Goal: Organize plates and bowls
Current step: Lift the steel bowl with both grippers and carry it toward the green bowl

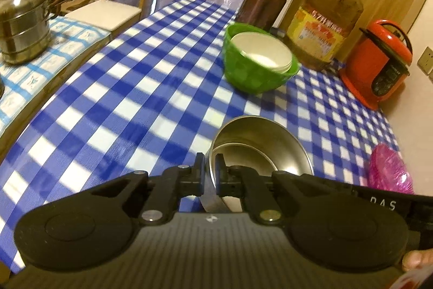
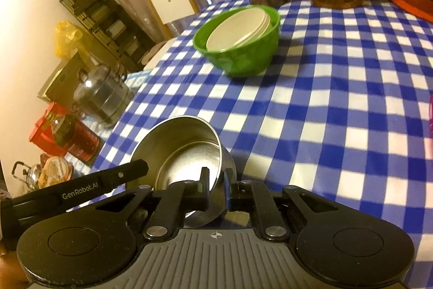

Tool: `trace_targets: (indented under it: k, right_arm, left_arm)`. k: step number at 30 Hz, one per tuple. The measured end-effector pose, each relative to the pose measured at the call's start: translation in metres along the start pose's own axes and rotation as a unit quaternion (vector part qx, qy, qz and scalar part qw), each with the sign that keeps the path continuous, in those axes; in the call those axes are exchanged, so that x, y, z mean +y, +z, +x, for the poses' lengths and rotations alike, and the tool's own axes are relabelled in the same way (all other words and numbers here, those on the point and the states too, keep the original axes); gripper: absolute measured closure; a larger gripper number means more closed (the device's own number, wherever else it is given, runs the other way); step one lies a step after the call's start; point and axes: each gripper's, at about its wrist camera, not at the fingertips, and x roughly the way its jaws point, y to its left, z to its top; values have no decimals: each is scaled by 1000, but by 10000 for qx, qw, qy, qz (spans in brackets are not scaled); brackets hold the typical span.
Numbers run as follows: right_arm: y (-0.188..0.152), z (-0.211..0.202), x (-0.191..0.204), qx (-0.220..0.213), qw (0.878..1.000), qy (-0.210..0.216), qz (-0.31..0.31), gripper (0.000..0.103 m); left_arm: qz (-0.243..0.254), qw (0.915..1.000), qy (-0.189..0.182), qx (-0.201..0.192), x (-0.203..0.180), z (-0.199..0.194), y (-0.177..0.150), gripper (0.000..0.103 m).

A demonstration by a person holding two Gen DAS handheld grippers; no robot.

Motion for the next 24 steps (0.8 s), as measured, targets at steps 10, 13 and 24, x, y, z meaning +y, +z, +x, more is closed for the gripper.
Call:
trace_targets:
  k: [10, 13, 24]
  right_arm:
    - [31, -17, -5, -413, 9990, -152, -113, 93]
    - [41, -20, -8, -519, 9985, -137, -77, 93]
    - [84, -19, -20, -818, 9965, -159, 12, 93]
  left_arm:
    - [85, 9990, -246, -351, -27, 3, 37, 97]
    - [68, 9985, -314, -436, -32, 6, 48, 97]
    - [124, 9961, -498, -719, -53, 25, 93, 97]
